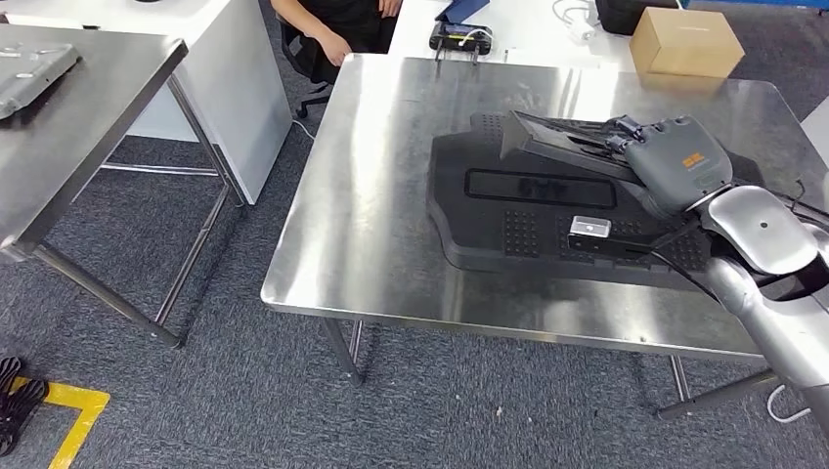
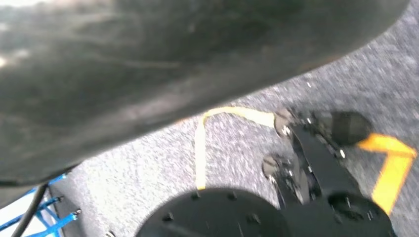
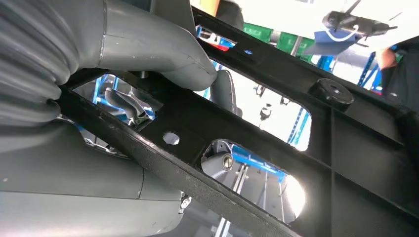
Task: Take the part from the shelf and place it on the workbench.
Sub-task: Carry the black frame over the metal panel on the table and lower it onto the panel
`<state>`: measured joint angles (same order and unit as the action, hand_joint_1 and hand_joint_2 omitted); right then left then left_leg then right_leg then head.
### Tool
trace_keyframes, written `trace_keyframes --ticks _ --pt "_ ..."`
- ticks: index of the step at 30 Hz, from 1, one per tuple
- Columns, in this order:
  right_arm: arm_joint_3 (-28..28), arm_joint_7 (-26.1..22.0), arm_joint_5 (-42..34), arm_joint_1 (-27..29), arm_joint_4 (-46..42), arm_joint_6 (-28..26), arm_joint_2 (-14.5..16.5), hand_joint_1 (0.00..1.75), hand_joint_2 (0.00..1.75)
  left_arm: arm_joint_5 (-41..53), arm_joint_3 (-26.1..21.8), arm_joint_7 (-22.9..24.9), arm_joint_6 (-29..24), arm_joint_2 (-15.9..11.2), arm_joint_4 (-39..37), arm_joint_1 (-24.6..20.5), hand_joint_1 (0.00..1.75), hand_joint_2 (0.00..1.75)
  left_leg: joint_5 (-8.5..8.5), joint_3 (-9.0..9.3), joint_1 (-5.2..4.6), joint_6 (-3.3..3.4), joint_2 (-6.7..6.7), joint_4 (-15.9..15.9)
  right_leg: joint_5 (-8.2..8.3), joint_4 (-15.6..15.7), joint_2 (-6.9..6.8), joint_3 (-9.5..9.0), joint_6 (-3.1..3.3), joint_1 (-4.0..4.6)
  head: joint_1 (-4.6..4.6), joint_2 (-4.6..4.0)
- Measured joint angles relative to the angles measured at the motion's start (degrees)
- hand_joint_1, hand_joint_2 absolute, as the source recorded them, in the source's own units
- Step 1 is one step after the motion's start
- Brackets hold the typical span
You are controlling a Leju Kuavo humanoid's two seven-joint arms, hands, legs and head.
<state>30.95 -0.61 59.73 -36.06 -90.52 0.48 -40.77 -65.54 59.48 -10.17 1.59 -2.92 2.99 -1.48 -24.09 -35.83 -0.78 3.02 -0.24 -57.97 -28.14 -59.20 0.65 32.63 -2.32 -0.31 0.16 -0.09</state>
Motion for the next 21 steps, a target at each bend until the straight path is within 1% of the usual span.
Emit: trace_keyframes --ticks 1,2,3,4,5,6,7,8,9,10,11,12,13,14,15,16,17,18,19,20,21 --pt "0.4 0.3 0.9 0.0 0.1 -0.3 0.1 1.75 1.75 -0.2 0.0 0.1 0.0 0.0 0.0 0.0 0.0 0.0 0.07 0.54 0.2 0.17 0.0 0.4 -0.91 -2.5 -0.11 1.38 0.0 0.02 0.09 0.0" --pt "0.9 0.7 1.9 0.0 0.3 -0.6 0.3 1.75 1.75 -0.3 0.0 0.1 0.0 0.0 0.0 0.0 0.0 0.0 -0.02 0.76 0.2 0.28 -0.02 0.5 -2.04 -6.0 -0.18 3.44 0.04 -0.08 0.15 0.0" --pt "1.5 1.0 2.9 0.1 0.5 -0.9 0.6 1.75 1.75 -0.5 0.0 0.2 0.0 0.1 0.0 0.0 0.0 0.0 -0.19 0.91 0.25 0.35 -0.04 0.6 -3.15 -10.1 -0.17 6.0 0.01 -0.21 0.18 0.0" --pt "2.1 1.2 3.7 0.4 0.7 -1.0 0.9 1.75 1.75 -0.6 0.0 0.3 0.0 0.1 0.0 0.0 0.0 0.0 -0.42 1.09 0.3 0.36 -0.08 0.6 -3.76 -13.3 -0.18 8.35 -0.22 -0.39 0.17 0.0" --pt "2.6 1.4 4.3 0.7 0.8 -1.1 1.2 1.75 1.75 -0.6 0.1 0.3 0.0 0.1 0.0 0.0 0.0 0.0 -0.7 1.34 0.38 0.29 -0.14 0.5 -3.53 -14.8 -0.19 9.84 -0.69 -0.64 0.16 0.0" --pt "3.2 1.5 4.8 1.0 1.0 -1.1 1.5 1.75 1.75 -0.6 0.2 0.4 0.0 0.1 0.0 0.0 0.0 0.0 -1.02 1.7 0.52 0.11 -0.22 0.5 -2.28 -13.9 -0.23 10.14 -1.45 -0.94 0.16 0.0" --pt "3.6 1.7 5.3 1.1 1.1 -1.2 1.7 1.75 1.75 -0.6 0.2 0.4 0.1 0.1 0.0 0.1 0.0 0.0 -1.39 2.14 0.7 -0.16 -0.3 0.5 -0.26 -10.7 -0.32 9.23 -2.36 -1.28 0.16 0.0" --pt "4.0 1.9 5.9 1.1 1.2 -1.3 1.9 1.75 1.75 -0.7 0.3 0.4 0.1 0.2 0.0 0.1 0.0 0.0 -1.77 2.57 0.87 -0.53 -0.37 0.5 2.06 -6.3 -0.56 7.57 -3.29 -1.65 0.21 0.0" --pt "4.4 2.3 7.1 1.0 1.4 -1.4 2.1 1.75 1.75 -0.8 0.4 0.5 0.1 0.0 0.0 0.1 0.0 0.0 -2.25 2.92 0.86 -0.96 -0.45 0.4 3.87 -2.3 -0.79 5.76 -3.82 -1.8 0.33 0.0" --pt "4.9 2.9 8.7 0.9 1.5 -1.7 2.3 1.75 1.75 -0.9 0.4 0.5 0.1 0.0 0.0 0.1 0.0 0.0 -2.68 3.16 0.79 -1.37 -0.49 0.3 4.95 0.5 -0.89 4.4 -3.67 -1.86 0.41 0.0" --pt "5.4 3.7 10.9 0.8 1.6 -2.2 2.6 1.75 1.75 -1.1 0.4 0.2 0.3 -0.1 0.0 0.1 0.0 0.0 -3.03 3.32 0.67 -1.73 -0.51 0.2 5.3 1.8 -0.92 3.63 -3.12 -1.78 0.45 0.0" --pt "6.0 4.5 13.4 0.6 1.7 -2.5 2.8 1.75 1.75 -1.3 0.4 -0.3 0.5 -0.2 0.0 0.1 0.0 0.0 -3.32 3.43 0.58 -2.01 -0.46 0.2 5.1 1.9 -0.79 3.38 -2.29 -1.53 0.45 0.0" --pt "6.5 5.2 15.6 0.4 1.8 -2.7 3.0 1.75 1.75 -1.5 0.4 -0.9 0.8 -0.1 0.0 0.1 0.0 0.0 -3.54 3.52 0.69 -2.26 -0.37 0.2 4.97 1.8 -0.62 3.32 -1.5 -1.54 0.36 0.0" --pt "7.1 5.8 17.4 -0.1 1.7 -2.5 3.2 1.75 1.75 -1.7 0.5 -1.5 0.9 -0.2 0.2 0.0 0.0 0.0 -3.84 3.47 0.82 -2.53 -0.27 -0.1 4.8 1.8 -0.55 3.21 -0.99 -1.56 0.32 0.0" --pt "7.6 6.1 18.6 -0.7 1.5 -2.0 3.4 1.75 1.75 -1.8 0.5 -1.7 0.9 -0.2 0.3 -0.1 0.0 0.0 -4.49 3.03 0.95 -2.8 -0.16 -1.2 4.61 1.8 -0.5 2.99 -0.5 -1.62 0.27 0.0" --pt "8.0 6.4 19.5 -1.3 1.2 -1.3 3.8 1.75 1.75 -1.9 0.5 -1.8 0.9 -0.2 0.5 -0.2 0.0 0.0 -5.45 2.1 1.04 -3.06 -0.07 -3.2 4.45 1.8 -0.46 2.69 -0.06 -1.7 0.22 0.0" --pt "8.5 6.5 20.4 -1.9 1.1 -0.7 4.3 1.75 1.75 -2.1 0.5 -1.7 0.8 -0.2 0.7 -0.4 0.0 0.0 -6.76 0.39 1.07 -3.23 -0.01 -6.6 4.23 1.8 -0.45 2.39 0.31 -1.63 0.17 0.0" --pt "9.0 6.7 21.2 -2.4 1.1 -0.3 4.9 1.75 1.75 -2.2 0.5 -1.6 0.7 -0.2 0.8 -0.5 0.0 0.0 -8.22 -1.86 1.08 -3.31 0.03 -10.8 4.01 1.8 -0.46 2.09 0.65 -1.51 0.13 0.0" --pt "9.6 6.9 22.0 -2.7 1.2 -0.1 5.6 1.75 1.75 -2.3 0.5 -1.5 0.7 -0.2 0.9 -0.5 0.0 0.0 -9.16 -4.18 1.08 -3.31 0.03 -14.5 3.81 1.8 -0.42 1.8 0.92 -1.33 0.13 0.0" --pt "10.2 7.0 22.6 -2.8 1.4 -0.1 6.3 1.75 1.75 -2.4 0.5 -1.4 0.8 -0.3 1.1 -0.5 0.0 0.0 -9.22 -6.01 1.08 -3.21 0.02 -16.8 3.57 1.8 -0.36 1.46 1.13 -1.16 0.14 0.0" --pt "10.8 7.1 23.1 -2.7 1.7 -0.1 7.0 1.75 1.75 -2.5 0.5 -1.4 0.8 -0.3 1.2 -0.5 0.0 0.0 -8.13 -6.75 1.06 -3.01 0.02 -16.8 3.3 1.8 -0.29 1.08 1.25 -1.02 0.14 0.0"
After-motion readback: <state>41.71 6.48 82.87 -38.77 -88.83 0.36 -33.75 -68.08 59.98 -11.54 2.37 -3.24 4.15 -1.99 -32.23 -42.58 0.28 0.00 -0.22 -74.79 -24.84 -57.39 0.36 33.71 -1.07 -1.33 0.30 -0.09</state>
